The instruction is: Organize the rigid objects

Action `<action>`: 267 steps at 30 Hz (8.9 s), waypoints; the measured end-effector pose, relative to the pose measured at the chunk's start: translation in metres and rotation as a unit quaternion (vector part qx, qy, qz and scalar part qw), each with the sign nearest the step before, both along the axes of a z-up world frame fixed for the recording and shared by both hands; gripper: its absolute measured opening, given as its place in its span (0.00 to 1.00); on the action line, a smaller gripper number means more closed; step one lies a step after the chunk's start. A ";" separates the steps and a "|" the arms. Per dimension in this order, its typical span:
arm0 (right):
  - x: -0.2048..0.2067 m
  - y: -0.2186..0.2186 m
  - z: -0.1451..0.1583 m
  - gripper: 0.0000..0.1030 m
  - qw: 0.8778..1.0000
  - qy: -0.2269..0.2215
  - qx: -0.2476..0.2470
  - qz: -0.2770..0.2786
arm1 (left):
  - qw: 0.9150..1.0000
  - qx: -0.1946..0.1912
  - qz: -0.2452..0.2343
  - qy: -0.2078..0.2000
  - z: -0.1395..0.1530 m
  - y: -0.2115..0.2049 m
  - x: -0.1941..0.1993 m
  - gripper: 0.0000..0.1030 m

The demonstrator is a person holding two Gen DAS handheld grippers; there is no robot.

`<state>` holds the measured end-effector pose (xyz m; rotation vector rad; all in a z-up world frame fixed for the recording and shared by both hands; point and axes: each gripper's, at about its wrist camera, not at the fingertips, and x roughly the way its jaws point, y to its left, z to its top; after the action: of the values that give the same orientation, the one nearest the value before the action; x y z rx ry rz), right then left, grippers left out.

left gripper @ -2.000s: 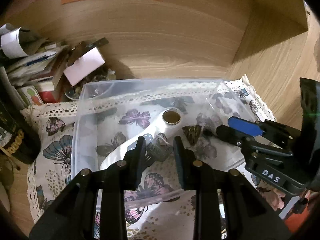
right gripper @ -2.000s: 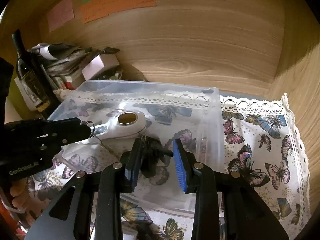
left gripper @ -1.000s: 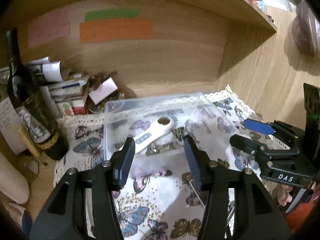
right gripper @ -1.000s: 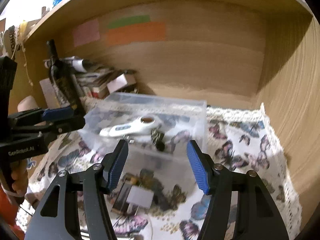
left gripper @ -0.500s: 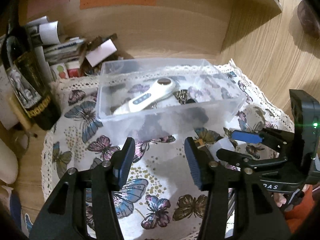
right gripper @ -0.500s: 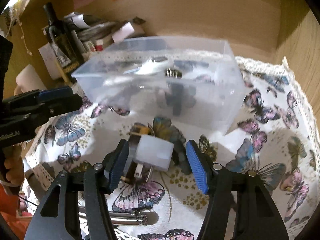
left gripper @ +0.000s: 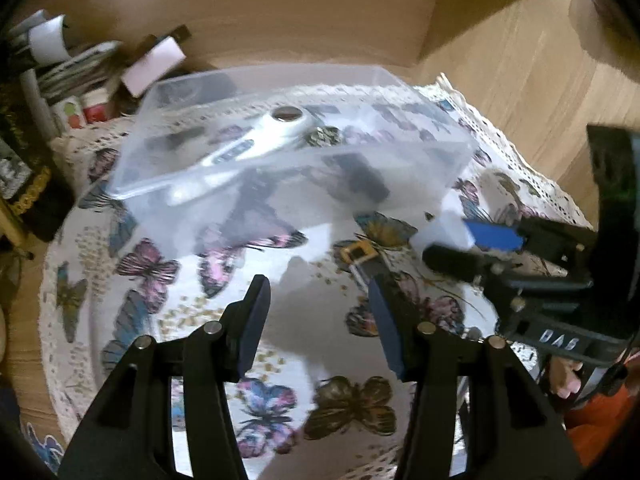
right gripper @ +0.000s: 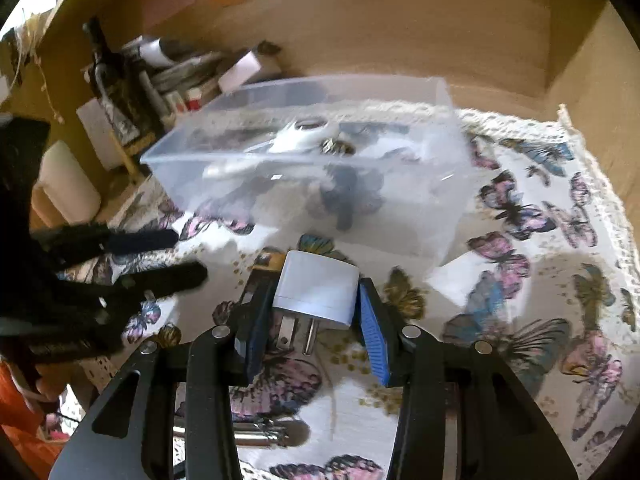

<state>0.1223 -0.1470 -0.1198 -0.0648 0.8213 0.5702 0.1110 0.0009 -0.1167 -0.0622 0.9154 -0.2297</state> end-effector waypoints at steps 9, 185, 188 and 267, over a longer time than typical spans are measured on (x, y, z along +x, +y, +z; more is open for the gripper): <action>-0.008 -0.030 0.014 0.37 0.999 -0.030 0.007 -0.028 | 0.999 0.003 -0.042 0.026 -0.011 -0.034 0.012 0.49; -0.001 0.000 0.051 0.17 0.996 -0.088 -0.016 -0.015 | 0.992 0.002 0.007 -0.122 0.059 0.013 -0.013 0.15; -0.001 0.004 0.063 0.17 0.994 -0.107 -0.010 -0.016 | 0.991 -0.006 0.008 -0.135 0.070 0.013 -0.012 0.15; -0.079 -0.026 0.135 1.00 0.960 -0.265 0.073 -0.042 | 0.945 0.020 0.095 -0.312 0.150 0.000 -0.107 1.00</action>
<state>0.0437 -0.1734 0.0150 -0.0438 0.2567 0.4983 0.0036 0.0006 0.0335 -0.0355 0.2774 -0.0402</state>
